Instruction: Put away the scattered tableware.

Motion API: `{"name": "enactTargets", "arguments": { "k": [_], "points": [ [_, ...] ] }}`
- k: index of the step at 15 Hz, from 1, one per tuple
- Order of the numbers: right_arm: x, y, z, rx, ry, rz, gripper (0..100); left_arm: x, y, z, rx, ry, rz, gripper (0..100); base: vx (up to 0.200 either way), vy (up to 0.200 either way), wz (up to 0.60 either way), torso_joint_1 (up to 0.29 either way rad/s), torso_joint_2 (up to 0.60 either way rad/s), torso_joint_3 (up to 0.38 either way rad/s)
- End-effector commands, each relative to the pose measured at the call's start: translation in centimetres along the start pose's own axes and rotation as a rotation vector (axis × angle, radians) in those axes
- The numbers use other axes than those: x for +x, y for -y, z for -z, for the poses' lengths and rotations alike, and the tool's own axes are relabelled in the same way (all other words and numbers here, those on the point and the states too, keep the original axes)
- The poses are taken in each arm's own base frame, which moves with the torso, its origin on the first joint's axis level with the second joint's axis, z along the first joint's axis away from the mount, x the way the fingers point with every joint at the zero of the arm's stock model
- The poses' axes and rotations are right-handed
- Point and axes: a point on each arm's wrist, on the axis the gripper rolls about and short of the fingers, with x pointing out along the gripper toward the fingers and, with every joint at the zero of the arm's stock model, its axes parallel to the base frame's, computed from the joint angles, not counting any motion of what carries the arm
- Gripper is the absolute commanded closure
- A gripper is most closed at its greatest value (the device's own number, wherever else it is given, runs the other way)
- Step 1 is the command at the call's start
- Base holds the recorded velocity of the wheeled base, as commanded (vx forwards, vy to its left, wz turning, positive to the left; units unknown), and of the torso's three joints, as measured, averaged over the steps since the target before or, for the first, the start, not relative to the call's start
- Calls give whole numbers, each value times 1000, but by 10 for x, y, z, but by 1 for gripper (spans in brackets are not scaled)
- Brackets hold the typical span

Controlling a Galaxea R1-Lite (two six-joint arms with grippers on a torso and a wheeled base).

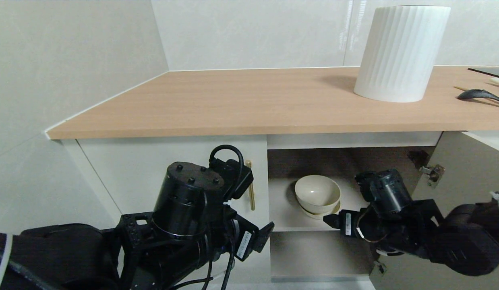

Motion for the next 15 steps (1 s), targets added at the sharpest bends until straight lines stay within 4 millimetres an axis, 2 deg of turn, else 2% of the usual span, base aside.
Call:
{"name": "enactTargets", "arguments": {
  "k": [1, 4, 15],
  "points": [
    [-24, 3, 6, -9, 11, -34, 0, -1, 0, -1, -2, 5, 0, 0, 0, 0, 0, 0, 0, 0],
    [-26, -2, 15, -34, -13, -52, 0, 0, 0, -1, -2, 6, 0, 0, 0, 0, 0, 0, 0, 0],
    [-22, -2, 22, -46, -50, -59, 0, 5, 2, 1, 3, -7, 0, 0, -200, 0, 0, 2, 5, 2]
  ]
}}
